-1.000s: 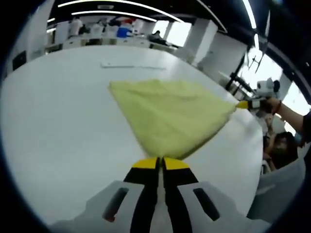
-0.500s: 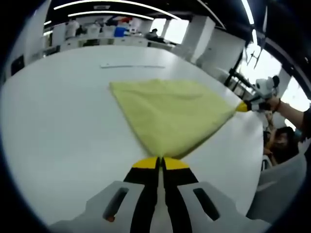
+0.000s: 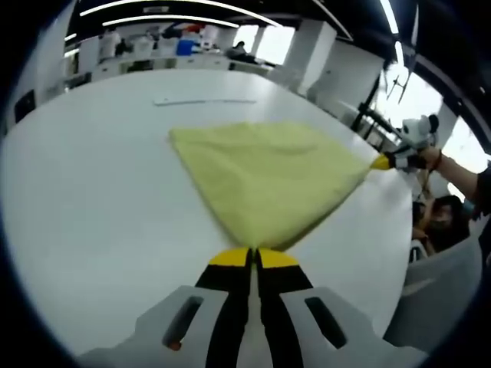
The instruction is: Fold the garment on the visible template until the final outline fits inside the template.
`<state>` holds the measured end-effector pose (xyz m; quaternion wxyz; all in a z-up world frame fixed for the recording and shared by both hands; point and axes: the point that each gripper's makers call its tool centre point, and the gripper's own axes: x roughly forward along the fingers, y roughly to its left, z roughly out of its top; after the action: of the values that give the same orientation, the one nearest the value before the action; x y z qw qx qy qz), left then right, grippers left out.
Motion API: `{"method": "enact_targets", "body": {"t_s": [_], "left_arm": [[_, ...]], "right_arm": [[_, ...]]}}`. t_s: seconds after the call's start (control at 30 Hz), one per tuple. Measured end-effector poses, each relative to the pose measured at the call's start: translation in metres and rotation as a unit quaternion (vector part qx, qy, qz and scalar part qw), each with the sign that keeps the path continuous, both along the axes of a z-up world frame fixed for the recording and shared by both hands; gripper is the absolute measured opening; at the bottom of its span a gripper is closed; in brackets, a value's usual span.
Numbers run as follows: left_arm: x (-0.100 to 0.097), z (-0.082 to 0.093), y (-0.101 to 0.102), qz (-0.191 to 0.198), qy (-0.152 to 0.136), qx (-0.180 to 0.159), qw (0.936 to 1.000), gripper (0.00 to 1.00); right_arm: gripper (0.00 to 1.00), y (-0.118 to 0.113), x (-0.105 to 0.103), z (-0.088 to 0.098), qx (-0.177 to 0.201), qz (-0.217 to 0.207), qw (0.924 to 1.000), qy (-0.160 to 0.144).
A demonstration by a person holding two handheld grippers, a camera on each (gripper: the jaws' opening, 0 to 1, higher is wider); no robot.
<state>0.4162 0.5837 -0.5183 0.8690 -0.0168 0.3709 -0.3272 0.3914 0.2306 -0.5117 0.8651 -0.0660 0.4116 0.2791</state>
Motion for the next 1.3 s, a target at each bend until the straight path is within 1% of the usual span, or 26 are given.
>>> {"method": "enact_targets", "body": {"t_s": [0.2, 0.53, 0.67, 0.73, 0.77, 0.87, 0.97, 1.03, 1.1, 1.13, 1.17, 1.2, 1.3], "left_arm": [[-0.007, 0.000, 0.002, -0.002, 0.003, 0.008, 1.0000, 0.00], [-0.013, -0.003, 0.007, 0.002, 0.008, 0.014, 0.9999, 0.00], [-0.015, -0.006, 0.007, 0.000, 0.005, 0.021, 0.9998, 0.00], [-0.015, -0.006, 0.007, -0.002, 0.003, 0.025, 0.9997, 0.01], [-0.016, -0.008, 0.007, -0.004, 0.005, 0.030, 0.9995, 0.01], [-0.017, -0.009, 0.008, -0.009, 0.005, 0.033, 0.9994, 0.03], [-0.019, -0.012, 0.010, -0.011, 0.010, 0.039, 0.9991, 0.08], [-0.021, -0.013, 0.011, -0.011, 0.011, 0.042, 0.9990, 0.13], [-0.020, -0.014, 0.012, -0.009, 0.011, 0.044, 0.9990, 0.21], [-0.020, -0.014, 0.012, -0.008, 0.010, 0.044, 0.9989, 0.26], [-0.019, -0.013, 0.012, -0.007, 0.005, 0.042, 0.9991, 0.29], [-0.020, -0.012, 0.012, -0.004, 0.006, 0.042, 0.9991, 0.33], [-0.017, -0.009, 0.013, 0.008, 0.000, 0.038, 0.9992, 0.50]], "right_arm": [[0.00, 0.003, -0.006, -0.001, 0.003, -0.004, 1.0000, 0.005], [0.00, 0.006, -0.015, -0.005, 0.013, -0.008, 0.9998, 0.014], [0.00, 0.008, -0.017, -0.007, 0.016, -0.006, 0.9997, 0.018], [0.00, 0.008, -0.016, -0.008, 0.020, -0.016, 0.9995, 0.021], [0.00, 0.008, -0.016, -0.008, 0.026, -0.026, 0.9990, 0.025], [0.00, 0.009, -0.016, -0.009, 0.032, -0.031, 0.9986, 0.029], [0.00, 0.008, -0.014, -0.010, 0.032, -0.035, 0.9985, 0.028], [0.00, 0.006, -0.013, -0.011, 0.035, -0.046, 0.9979, 0.030], [0.06, 0.004, -0.012, -0.010, 0.038, -0.057, 0.9973, 0.029], [0.11, 0.002, -0.011, -0.009, 0.039, -0.061, 0.9969, 0.028], [0.17, 0.001, -0.010, -0.009, 0.042, -0.066, 0.9966, 0.027], [0.23, 0.001, -0.009, -0.007, 0.047, -0.072, 0.9960, 0.025], [0.41, 0.002, -0.005, -0.004, 0.055, -0.081, 0.9951, 0.018]]}}
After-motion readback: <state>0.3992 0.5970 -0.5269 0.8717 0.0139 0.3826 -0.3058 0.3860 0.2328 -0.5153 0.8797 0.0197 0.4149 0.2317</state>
